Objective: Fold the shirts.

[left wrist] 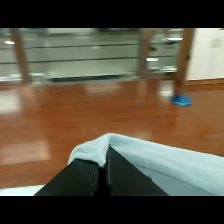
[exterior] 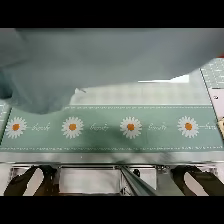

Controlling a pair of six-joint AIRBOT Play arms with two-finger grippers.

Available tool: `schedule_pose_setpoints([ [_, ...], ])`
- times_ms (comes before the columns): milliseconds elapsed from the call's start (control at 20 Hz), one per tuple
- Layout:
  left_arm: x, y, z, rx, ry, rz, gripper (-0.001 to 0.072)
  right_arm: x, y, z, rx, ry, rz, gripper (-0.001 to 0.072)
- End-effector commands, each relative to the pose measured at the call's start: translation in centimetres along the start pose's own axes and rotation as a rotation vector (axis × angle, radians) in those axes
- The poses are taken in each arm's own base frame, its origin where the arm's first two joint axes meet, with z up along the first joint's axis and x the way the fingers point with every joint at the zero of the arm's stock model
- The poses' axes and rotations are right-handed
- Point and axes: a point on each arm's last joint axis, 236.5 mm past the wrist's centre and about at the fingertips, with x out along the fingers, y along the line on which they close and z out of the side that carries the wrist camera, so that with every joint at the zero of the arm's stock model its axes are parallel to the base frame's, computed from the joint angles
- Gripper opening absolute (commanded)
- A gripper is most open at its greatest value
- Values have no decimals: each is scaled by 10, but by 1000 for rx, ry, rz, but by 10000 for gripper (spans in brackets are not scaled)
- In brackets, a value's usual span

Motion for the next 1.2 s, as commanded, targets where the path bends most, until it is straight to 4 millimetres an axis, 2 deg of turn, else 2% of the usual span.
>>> schedule_pose_setpoints([
  [0,-64,11,6,97,-15,175,20,-64,10,-2,-61,-61,-78,32],
  [100,-88,5,2,117,-18,151,20,-83,10,-12,-72,-42,-115,31],
  [200,-97,4,-7,141,-2,114,20,-90,5,-22,-64,-6,-145,32],
  [300,-83,13,-36,151,104,109,20,-81,0,-37,-46,59,-148,32],
  [400,-56,14,-80,144,251,93,20,-60,-7,-61,-6,157,-132,32],
  [450,-38,15,-107,139,330,88,20,-44,-9,-77,17,213,-112,31],
  [600,23,18,-185,144,529,75,20,23,-26,-137,106,393,-52,32],
  [800,117,23,-277,79,693,83,21,117,-70,-222,209,597,-51,32],
  [1000,206,26,-348,2,760,102,21,211,-110,-283,305,682,-55,32],
  [1150,259,34,-382,-82,795,140,21,274,-139,-319,364,710,-72,32],
])
